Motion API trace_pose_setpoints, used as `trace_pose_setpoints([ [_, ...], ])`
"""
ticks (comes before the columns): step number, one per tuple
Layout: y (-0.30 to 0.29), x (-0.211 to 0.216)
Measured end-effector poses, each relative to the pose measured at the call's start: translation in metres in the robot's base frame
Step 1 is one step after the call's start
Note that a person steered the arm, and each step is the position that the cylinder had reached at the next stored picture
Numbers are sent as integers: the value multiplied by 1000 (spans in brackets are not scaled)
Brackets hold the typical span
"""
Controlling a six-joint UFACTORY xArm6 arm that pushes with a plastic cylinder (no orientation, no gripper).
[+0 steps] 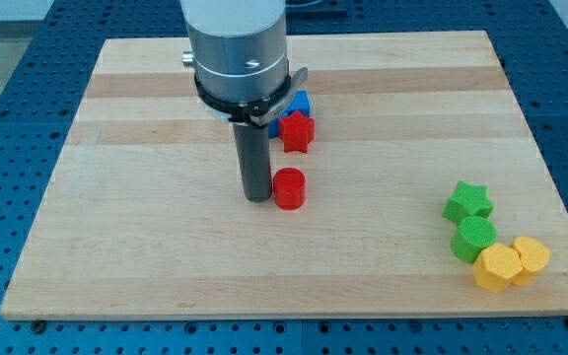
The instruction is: Move the red circle to the bottom side of the red star
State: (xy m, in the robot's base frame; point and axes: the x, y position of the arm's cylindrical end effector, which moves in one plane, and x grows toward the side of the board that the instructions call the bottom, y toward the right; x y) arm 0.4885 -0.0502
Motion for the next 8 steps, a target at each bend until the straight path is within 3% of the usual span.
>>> trace_pose_setpoints([
  [2,-13,38],
  [3,12,67],
  [4,45,35],
  [8,45,-6],
])
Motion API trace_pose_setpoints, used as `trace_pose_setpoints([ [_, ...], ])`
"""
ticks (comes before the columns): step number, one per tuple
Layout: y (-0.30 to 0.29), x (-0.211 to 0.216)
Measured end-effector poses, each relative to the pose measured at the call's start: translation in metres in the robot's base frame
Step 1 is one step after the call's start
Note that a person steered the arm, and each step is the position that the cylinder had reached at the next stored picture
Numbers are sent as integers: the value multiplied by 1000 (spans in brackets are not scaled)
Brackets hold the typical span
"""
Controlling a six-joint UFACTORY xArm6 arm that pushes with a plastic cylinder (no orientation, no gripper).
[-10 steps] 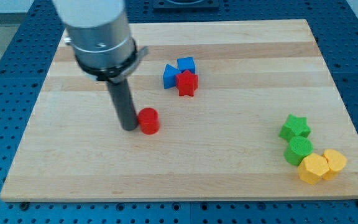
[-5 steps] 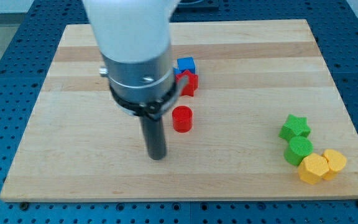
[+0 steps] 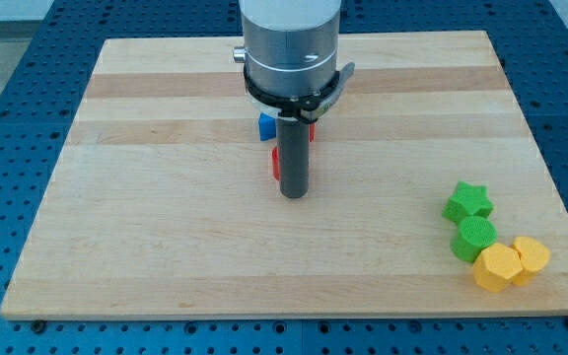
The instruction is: Move the red circle to the bottom side of the red star
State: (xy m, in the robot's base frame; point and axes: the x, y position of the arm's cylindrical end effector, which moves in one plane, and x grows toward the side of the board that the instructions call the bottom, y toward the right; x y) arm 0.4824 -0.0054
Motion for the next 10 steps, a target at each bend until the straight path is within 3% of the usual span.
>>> trace_pose_setpoints([
  [1,-1,6],
  [2,-35,20],
  [3,-68,8],
  [4,-70,-23],
  [9,-33,-27],
  [10,-62,-27],
])
